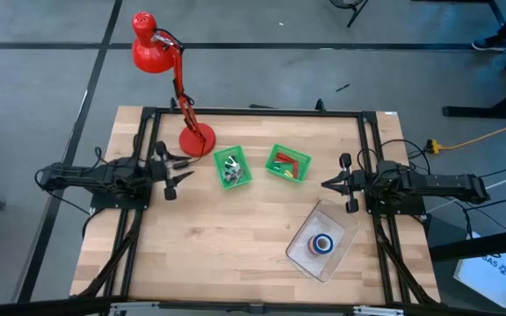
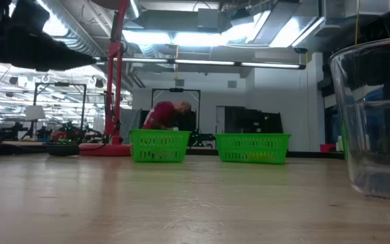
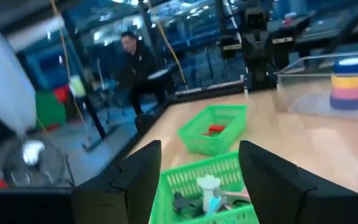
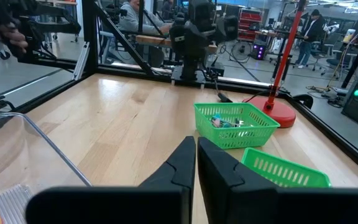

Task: Pick and place Stapler, Stapler remover, tape
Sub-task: Return to Home Position

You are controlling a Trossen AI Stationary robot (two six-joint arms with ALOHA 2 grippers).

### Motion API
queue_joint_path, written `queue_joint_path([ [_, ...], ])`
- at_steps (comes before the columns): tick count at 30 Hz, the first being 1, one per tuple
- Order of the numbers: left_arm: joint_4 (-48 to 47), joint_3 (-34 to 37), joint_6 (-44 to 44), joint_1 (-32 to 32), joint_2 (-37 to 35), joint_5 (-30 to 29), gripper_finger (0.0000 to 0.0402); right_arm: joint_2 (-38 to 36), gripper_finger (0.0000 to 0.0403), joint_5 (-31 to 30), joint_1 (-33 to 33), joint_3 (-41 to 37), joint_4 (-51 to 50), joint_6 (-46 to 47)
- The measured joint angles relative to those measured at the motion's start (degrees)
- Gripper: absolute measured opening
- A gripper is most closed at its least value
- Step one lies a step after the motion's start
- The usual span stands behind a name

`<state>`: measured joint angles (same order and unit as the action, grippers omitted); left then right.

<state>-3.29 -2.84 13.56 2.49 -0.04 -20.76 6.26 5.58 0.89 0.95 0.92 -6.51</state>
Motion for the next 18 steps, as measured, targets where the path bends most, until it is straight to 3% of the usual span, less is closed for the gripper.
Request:
queue_joint_path([
  [4,6.7,2.4,5.9,0.4,0.0,2.1,0.0213,0.0,0.0021,0.0,0.0,0.0,0.0,0.0],
  [8,6.5,2.4,8.8,-0.3,0.0,4.5,0.0212,0.0,0.0021,0.0,0.0,0.0,0.0,0.0],
  [14,5.1,2.4,18.1,-1.1,0.0,13.6,0.0214,0.0,0.0021,0.0,0.0,0.0,0.0,0.0],
  [18,4.1,2.3,18.6,-1.1,1.6,18.8,0.0211,0.0,0.0021,0.0,0.0,0.0,0.0,0.0],
])
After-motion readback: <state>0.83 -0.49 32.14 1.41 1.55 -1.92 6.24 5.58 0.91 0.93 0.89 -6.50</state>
